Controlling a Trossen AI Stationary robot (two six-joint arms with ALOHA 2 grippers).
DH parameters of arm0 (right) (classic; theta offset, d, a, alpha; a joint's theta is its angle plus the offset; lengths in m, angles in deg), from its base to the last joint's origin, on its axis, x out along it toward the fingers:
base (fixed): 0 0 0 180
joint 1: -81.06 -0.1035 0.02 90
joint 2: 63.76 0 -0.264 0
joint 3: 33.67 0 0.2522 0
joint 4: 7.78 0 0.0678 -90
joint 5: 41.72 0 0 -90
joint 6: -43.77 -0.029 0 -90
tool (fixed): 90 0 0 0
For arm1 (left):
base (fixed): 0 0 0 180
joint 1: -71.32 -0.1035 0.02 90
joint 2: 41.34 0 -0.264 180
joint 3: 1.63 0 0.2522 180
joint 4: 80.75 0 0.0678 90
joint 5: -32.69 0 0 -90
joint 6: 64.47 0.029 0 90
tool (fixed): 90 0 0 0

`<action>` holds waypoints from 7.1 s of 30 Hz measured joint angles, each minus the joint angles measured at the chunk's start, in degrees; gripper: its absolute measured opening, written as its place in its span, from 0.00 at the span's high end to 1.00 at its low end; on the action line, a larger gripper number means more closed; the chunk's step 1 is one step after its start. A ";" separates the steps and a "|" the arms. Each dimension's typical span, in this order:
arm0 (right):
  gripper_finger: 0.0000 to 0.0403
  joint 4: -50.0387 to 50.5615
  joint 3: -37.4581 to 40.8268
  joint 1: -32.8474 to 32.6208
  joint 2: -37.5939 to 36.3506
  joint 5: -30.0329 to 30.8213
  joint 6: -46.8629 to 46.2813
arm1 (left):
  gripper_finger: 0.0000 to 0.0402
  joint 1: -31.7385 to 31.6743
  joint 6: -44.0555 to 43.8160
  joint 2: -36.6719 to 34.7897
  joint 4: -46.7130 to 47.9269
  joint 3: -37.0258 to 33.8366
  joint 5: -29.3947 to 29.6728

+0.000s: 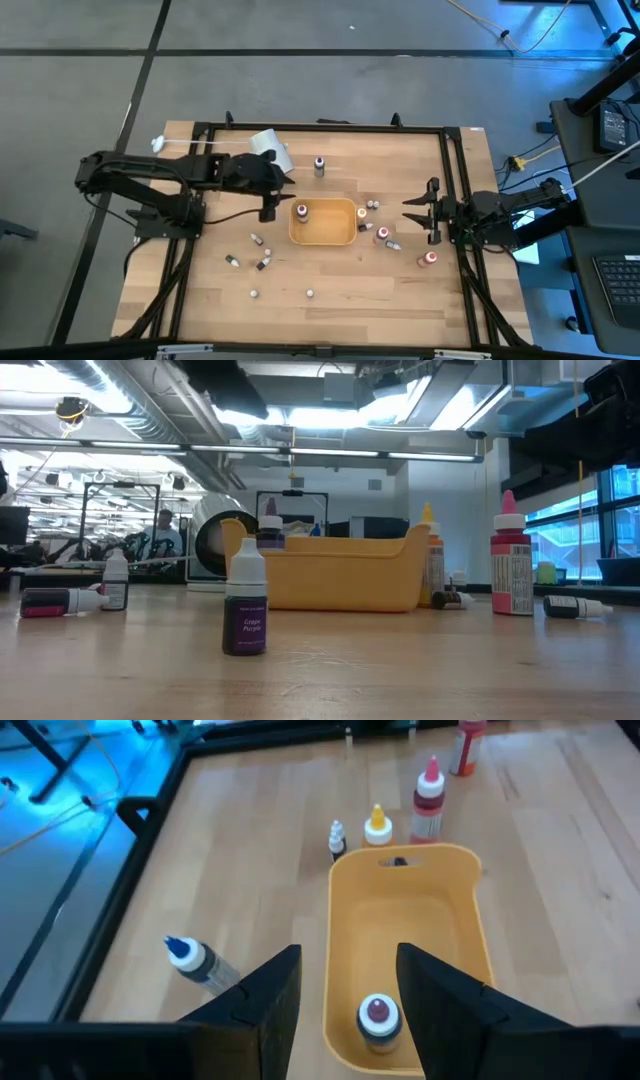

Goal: Pick & Place food coloring
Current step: Put the large blue ink bottle into the yellow bin

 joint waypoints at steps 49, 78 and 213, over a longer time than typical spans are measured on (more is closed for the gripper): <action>0.62 -5.67 0.02 -0.02 4.09 -6.08 -4.88 | 0.42 0.02 2.72 14.02 -18.41 0.00 3.15; 0.62 -6.66 0.55 0.00 4.11 -6.03 -13.59 | 0.37 -17.18 -4.25 25.41 -2.82 15.17 -4.66; 0.62 -5.12 0.59 0.00 4.07 0.53 -4.76 | 0.69 1.60 -13.34 34.96 9.57 21.07 2.00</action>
